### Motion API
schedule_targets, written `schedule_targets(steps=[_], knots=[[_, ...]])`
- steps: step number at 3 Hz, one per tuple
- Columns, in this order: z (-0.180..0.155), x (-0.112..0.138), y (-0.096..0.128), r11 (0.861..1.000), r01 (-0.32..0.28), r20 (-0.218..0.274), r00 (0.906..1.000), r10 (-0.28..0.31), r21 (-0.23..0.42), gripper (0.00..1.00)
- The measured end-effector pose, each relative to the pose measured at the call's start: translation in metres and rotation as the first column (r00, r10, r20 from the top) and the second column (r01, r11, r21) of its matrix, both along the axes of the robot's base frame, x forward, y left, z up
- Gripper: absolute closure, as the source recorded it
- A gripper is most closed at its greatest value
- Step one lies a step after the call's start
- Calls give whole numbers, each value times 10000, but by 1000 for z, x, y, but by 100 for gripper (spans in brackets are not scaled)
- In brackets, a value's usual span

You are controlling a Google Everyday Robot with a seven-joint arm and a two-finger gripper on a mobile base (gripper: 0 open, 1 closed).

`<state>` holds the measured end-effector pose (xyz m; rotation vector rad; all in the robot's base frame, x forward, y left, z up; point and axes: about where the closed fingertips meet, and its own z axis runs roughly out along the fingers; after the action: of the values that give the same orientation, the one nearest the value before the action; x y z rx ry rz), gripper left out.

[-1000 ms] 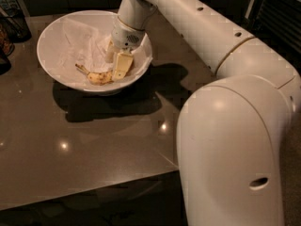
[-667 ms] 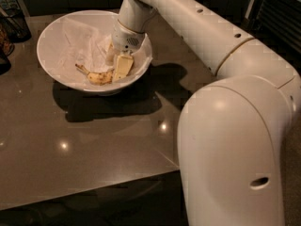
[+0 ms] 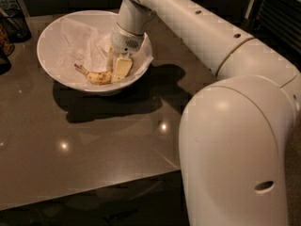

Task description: Pick banana from white bowl

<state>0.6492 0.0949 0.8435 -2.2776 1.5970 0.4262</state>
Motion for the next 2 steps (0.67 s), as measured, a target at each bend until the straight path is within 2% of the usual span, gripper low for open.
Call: schedule_targets(steps=[1, 2], knots=[[2, -1, -4, 9997, 45, 329, 9995, -37, -238, 82], [10, -4, -16, 9988, 224, 816, 9965, -189, -428, 100]])
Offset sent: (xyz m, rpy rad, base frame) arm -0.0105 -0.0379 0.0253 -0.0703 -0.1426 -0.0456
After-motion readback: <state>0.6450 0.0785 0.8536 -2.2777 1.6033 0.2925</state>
